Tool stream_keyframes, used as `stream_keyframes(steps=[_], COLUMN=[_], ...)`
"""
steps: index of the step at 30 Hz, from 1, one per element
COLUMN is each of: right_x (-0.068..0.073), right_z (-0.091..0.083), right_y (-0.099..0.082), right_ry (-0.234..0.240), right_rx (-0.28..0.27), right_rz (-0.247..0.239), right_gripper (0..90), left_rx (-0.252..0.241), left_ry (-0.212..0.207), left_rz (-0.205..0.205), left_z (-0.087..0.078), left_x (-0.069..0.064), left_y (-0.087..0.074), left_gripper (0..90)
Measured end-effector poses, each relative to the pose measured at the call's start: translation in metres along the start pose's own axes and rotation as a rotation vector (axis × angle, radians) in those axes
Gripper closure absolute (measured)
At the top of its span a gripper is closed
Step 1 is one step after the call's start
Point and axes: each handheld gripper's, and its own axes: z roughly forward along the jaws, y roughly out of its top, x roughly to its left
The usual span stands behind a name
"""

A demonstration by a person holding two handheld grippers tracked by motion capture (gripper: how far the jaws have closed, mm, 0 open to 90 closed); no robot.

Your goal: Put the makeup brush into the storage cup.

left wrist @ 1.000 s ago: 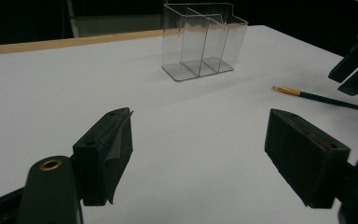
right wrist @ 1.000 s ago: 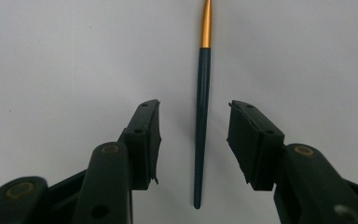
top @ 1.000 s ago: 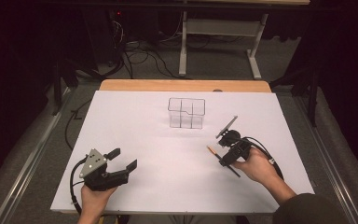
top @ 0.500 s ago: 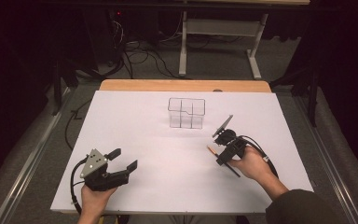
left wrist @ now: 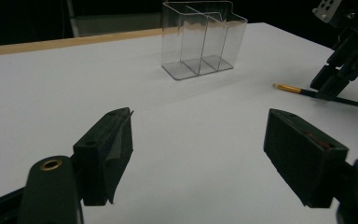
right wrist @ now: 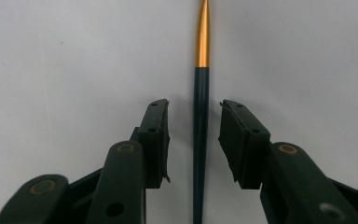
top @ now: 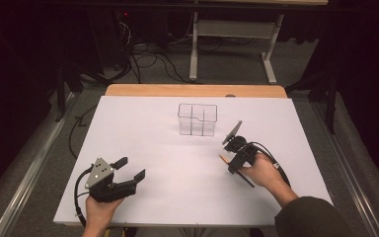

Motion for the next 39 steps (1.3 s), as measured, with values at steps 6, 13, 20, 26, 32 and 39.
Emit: stream_keyframes(steps=[6,13,20,26,32,39], right_x=[0.0001,0.0047,-0.0001,-0.0016,-0.002,-0.0035], right_z=[0.0035,0.0076,0.0076,0.0074,0.0065,0.0028], right_y=[0.0026,0.0053,0.0051,0.0041,0.0034,-0.0004], right_ry=[-0.012,-0.043,-0.03,-0.026,-0.022,0.0], right_rx=[0.012,0.037,0.035,0.038,0.034,0.002], right_rz=[-0.013,-0.014,-0.01,-0.006,-0.014,-0.016], right_gripper=[67.9,72.7,80.1,84.5,85.0,85.1], left_rx=[0.001,0.002,0.003,-0.002,0.001,0.004], left_ry=[0.001,0.001,0.004,0.012,0.01,0.011], left_rz=[0.0,0.003,0.005,-0.001,0.001,-0.001], left_z=[0.0001,0.0003,0.0002,-0.0003,0.0008,0.0021], left_x=[0.0,-0.0006,-0.0008,0.0009,0.0007,0.0017], left_y=[0.0001,-0.0001,0.0001,-0.0004,-0.0005,-0.0006], left_gripper=[24.1,24.1,24.0,23.9,23.9,23.9])
